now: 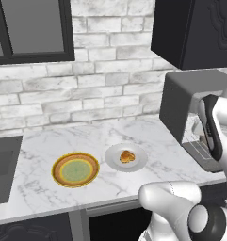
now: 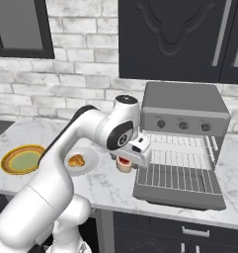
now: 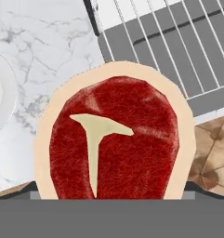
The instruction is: Open the toaster oven door. Place the bread on the top rack in the toaster oven and place the steak on the bottom rack.
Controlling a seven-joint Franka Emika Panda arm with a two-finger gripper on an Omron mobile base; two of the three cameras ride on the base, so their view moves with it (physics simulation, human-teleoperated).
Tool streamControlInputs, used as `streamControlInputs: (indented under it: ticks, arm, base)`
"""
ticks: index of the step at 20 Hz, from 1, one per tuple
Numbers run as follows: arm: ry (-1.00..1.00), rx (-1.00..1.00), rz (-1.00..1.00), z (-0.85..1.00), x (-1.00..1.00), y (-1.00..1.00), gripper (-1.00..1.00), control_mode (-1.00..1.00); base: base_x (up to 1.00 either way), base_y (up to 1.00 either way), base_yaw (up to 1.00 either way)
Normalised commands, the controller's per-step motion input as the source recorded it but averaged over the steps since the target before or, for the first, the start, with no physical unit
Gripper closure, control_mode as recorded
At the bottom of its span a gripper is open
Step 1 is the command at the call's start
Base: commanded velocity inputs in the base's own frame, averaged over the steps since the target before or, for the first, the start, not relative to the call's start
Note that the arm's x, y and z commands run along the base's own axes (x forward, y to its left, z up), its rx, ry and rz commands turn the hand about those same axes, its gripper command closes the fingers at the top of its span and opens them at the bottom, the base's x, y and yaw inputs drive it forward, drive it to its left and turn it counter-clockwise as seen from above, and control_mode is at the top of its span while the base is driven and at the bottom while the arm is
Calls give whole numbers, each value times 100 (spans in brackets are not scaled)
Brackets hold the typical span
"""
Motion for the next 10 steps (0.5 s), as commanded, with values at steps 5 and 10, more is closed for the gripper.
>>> streamControlInputs:
  ticks: [5,10]
  arm:
    - [0,-5,0,-7,9,-63,100,-100]
    - [0,-3,0,-13,6,-64,100,-100]
  base:
    - [0,0,0]
    - [0,0,0]
